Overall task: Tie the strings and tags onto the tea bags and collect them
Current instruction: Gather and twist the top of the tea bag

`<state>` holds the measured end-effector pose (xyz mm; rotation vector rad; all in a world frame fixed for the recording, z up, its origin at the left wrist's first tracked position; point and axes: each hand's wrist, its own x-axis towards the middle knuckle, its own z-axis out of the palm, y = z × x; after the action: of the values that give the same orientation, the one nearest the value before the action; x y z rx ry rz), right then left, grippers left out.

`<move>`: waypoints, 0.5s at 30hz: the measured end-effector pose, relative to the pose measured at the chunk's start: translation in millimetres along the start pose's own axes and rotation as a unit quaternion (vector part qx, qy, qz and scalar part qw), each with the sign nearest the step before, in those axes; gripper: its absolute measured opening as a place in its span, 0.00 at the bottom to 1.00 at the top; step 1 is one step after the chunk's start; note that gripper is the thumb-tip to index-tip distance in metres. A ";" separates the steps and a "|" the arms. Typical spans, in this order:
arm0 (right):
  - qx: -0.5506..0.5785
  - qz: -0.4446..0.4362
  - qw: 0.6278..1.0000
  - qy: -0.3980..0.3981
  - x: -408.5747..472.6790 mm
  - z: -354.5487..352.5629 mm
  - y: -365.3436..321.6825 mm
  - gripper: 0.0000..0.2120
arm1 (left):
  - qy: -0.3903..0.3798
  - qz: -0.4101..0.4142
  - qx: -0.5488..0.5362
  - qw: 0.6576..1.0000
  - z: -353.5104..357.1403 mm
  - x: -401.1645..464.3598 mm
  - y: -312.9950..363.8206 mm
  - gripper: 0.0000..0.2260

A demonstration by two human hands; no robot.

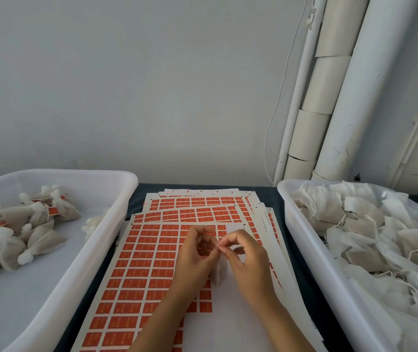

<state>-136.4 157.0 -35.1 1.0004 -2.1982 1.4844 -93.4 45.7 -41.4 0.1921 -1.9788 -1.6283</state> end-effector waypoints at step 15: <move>0.078 0.103 0.991 -0.015 2.1 -2.2 5.0 0.06 | -0.016 0.052 0.032 0.998 -2.1 -0.4 1.5 0.11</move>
<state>-141.6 159.2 -36.3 0.8682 -2.2949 1.7663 -91.7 44.5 -40.0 0.0857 -2.0315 -1.5134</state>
